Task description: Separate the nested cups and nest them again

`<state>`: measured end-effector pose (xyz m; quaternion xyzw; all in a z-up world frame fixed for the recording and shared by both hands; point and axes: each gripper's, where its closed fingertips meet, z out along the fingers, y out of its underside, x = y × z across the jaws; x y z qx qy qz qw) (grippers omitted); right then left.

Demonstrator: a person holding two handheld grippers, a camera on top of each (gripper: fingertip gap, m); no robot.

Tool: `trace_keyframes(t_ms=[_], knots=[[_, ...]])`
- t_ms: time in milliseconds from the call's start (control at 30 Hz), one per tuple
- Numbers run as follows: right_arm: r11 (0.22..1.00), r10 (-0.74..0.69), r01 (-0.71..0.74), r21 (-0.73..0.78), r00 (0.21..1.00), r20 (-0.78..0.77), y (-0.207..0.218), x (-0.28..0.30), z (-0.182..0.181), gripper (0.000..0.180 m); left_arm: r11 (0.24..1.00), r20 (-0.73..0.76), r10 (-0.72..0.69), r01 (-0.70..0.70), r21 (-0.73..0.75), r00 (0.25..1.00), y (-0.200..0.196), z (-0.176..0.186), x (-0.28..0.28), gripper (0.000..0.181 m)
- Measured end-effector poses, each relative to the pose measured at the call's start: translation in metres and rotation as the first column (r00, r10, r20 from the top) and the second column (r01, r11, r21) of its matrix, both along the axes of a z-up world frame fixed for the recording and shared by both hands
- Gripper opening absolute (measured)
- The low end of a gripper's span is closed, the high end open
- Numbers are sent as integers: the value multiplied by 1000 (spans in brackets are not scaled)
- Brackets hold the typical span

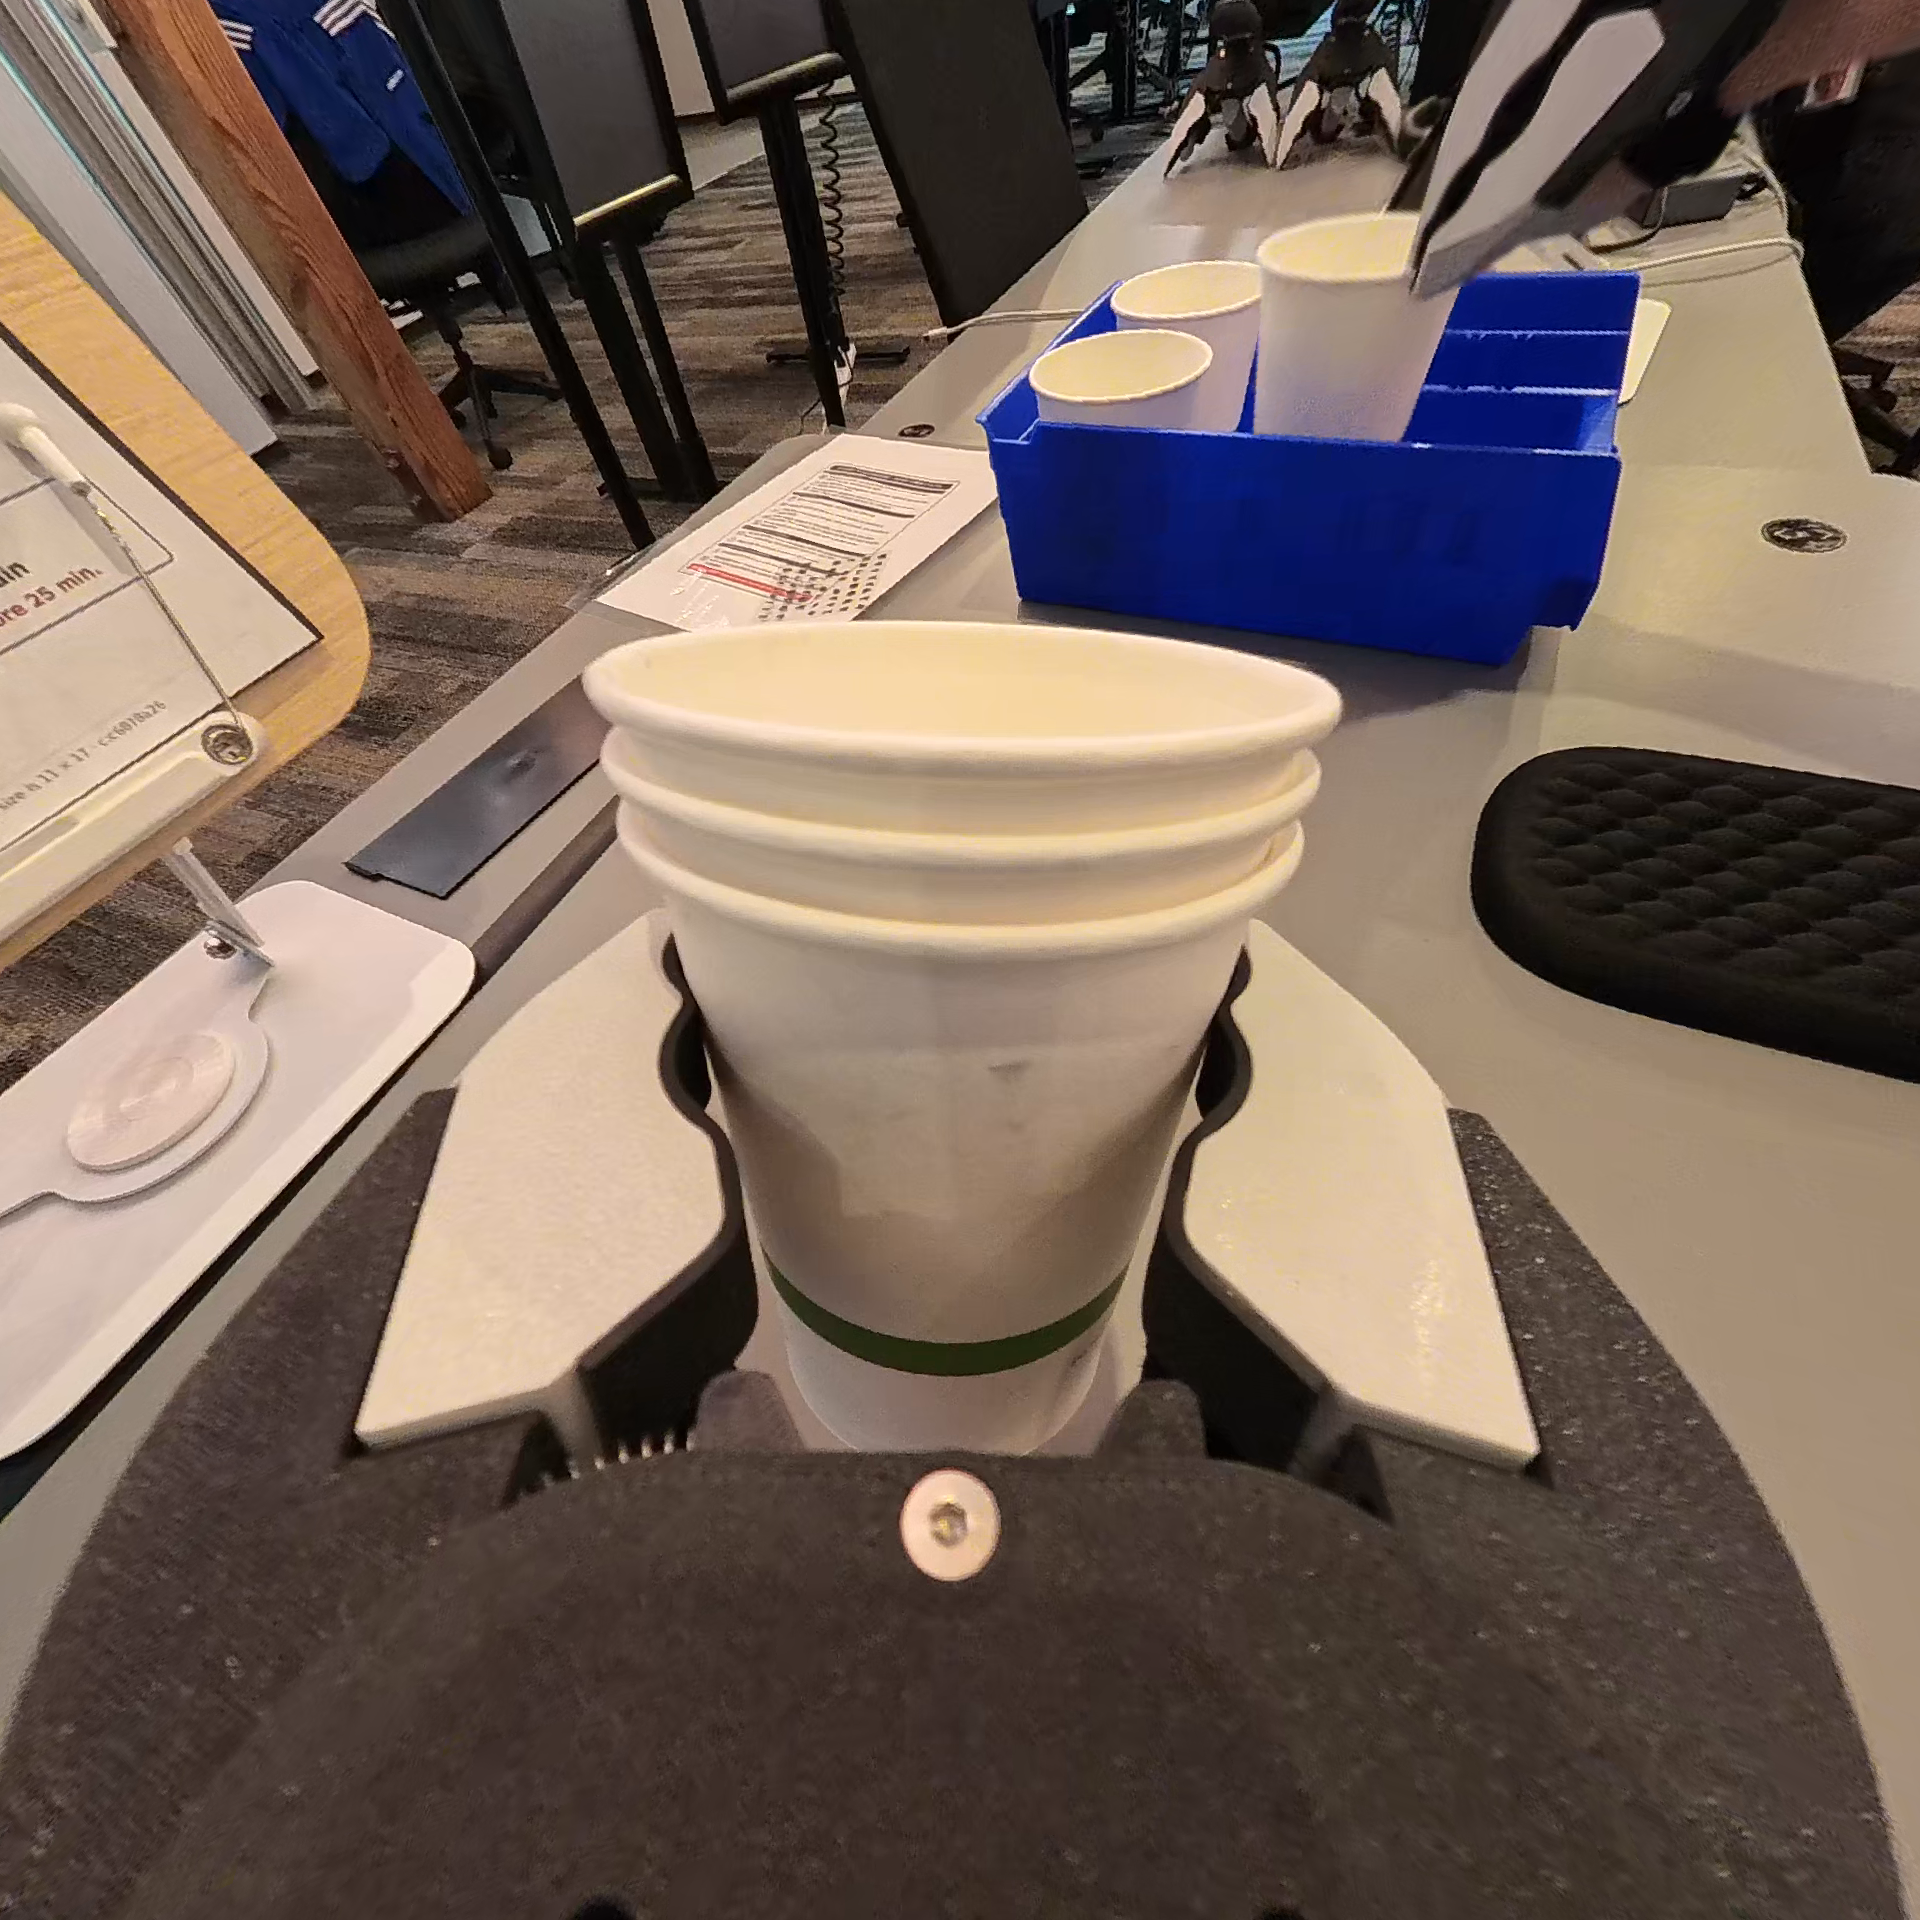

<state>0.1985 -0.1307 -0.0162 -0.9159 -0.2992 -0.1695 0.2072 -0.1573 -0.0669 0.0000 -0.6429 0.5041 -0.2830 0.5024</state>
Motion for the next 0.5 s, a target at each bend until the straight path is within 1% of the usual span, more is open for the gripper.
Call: trace_keyframes(t_ms=[233, 500], knots=[[999, 15, -16, -31, 999, -38, 5, -5, -30, 3, 1000, -6, -1, 1, 1, 1000, 0, -2, 1, 93], [999, 38, -39, -28, 998, -57, 11, -12, -39, 3, 1000, -10, 0, 0, -2, 1000, 1, -3, 1, 93]])
